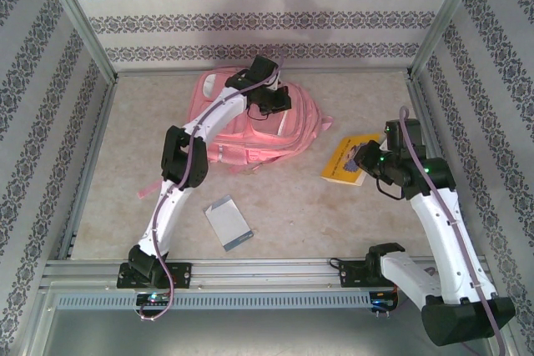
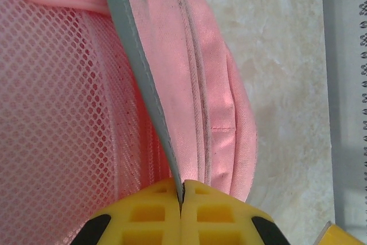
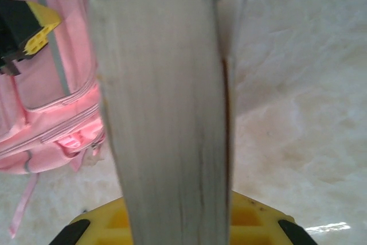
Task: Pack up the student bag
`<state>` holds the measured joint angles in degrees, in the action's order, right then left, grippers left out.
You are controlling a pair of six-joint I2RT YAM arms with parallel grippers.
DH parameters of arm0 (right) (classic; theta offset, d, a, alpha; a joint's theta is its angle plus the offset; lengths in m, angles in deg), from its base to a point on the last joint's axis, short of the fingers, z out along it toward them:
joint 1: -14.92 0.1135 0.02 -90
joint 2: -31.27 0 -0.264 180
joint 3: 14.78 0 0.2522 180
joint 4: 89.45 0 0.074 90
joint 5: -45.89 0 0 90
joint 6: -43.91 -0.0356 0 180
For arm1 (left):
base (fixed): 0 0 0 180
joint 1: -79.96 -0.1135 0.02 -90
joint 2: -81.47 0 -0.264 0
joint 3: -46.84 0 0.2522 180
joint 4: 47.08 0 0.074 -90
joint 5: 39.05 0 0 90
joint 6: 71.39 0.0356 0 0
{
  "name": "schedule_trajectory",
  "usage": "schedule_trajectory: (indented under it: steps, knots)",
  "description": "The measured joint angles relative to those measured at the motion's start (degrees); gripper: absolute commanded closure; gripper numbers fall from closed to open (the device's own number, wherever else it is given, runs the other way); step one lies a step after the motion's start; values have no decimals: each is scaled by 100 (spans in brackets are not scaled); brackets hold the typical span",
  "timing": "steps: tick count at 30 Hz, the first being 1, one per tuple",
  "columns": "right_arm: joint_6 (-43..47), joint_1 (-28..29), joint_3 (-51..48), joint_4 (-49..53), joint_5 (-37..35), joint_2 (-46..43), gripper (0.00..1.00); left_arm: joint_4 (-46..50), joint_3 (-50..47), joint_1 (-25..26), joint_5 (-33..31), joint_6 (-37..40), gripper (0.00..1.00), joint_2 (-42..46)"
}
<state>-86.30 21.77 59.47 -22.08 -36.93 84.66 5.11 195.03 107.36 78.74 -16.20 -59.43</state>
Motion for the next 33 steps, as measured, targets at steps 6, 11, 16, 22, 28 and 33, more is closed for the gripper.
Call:
schedule_trajectory:
  steps: [6,11,16,22,28,33]
  knots:
    - [26,0,391,-70,-332,262,100,199,-507,7,-129,105,100,730]
    - [72,0,439,-660,4,380,100,396,-1139,-101,-184,181,100,1932]
    - [-74,0,234,-1484,623,417,100,525,-1582,-269,-190,227,100,2896]
    - [-643,225,-192,-2970,1488,896,100,730,-1930,-304,-120,404,100,3265]
    - [-1235,623,-195,-4017,2013,1585,100,1106,-1845,-302,31,520,62,3239]
    - [-1779,922,-195,-4387,2031,1613,100,1456,-1176,-170,55,584,34,3198]
